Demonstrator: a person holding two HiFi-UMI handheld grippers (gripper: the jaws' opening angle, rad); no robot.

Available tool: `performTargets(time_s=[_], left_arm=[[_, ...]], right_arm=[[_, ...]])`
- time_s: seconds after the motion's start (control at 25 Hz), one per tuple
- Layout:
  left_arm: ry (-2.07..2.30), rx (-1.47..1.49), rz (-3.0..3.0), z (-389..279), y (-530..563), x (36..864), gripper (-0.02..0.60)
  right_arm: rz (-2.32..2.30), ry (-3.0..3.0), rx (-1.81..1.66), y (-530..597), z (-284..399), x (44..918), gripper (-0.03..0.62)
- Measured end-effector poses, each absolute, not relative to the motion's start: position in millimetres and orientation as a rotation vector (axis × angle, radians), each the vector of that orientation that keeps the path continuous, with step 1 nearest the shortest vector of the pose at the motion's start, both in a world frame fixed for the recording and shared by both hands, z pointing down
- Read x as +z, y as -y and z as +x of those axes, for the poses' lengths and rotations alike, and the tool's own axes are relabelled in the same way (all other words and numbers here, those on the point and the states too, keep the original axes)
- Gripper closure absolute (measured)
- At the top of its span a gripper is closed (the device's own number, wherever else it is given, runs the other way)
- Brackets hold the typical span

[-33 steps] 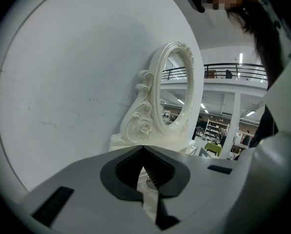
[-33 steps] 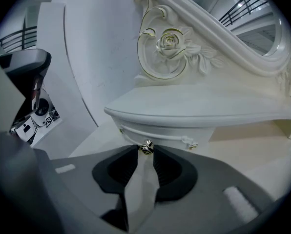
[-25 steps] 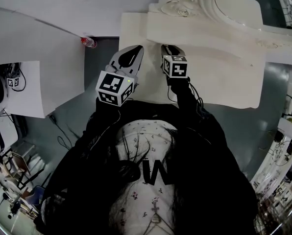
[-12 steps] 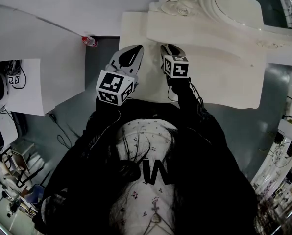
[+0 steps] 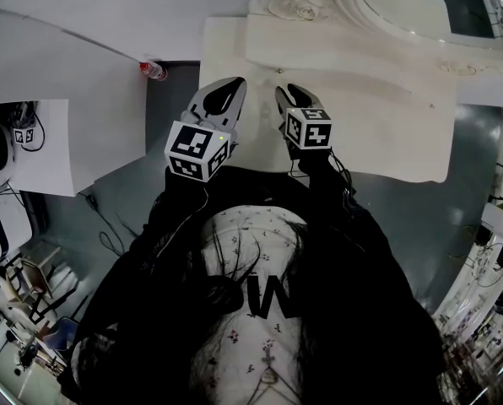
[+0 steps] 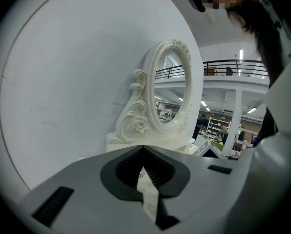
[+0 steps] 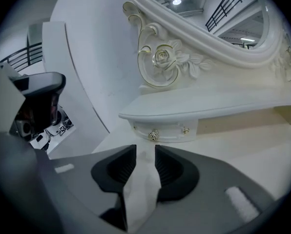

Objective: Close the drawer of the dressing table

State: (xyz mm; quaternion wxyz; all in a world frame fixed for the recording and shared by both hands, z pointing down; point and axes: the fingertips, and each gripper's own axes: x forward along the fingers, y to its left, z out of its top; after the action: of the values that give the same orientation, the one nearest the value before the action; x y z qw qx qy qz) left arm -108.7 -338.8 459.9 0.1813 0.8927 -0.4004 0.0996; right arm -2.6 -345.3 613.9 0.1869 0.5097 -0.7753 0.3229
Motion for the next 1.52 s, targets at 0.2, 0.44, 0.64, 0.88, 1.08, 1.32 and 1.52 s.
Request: performTargets(time_s=[0.2,0.44,0.64,0.88,1.08,1.32,1.52], left_arm=[[1.117,0.282,2.534,-87,326,458,0.581],[1.104,0.285,2.557,-51,302,450,0.581],[1.139,0.28,2.553,-29,282,447,0.581],[1.224,0.254,2.519,-14,249,445,0.581],[1.292,0.244,2.479,-4,220,450,0.581],[1.341,0.257,2.448,2,187,453,0.581],[1.35,0.292,2.46,-2,170,449,0.581]], right_arm=[[1.453,2.276,0.876,329,8,579,0.467],[1.488,2.391,0.82,306,34,528,0.531],[1.466,2.493,0.762,288,52,495,0.533],[1.379,2.566,0.702,255,63,477,0.577],[1.29,2.612,0.671,225,70,474,0.577],[1.217,2.652,0.658,195,68,472,0.579],[1.2,2.681,0.662,179,59,468,0.579]])
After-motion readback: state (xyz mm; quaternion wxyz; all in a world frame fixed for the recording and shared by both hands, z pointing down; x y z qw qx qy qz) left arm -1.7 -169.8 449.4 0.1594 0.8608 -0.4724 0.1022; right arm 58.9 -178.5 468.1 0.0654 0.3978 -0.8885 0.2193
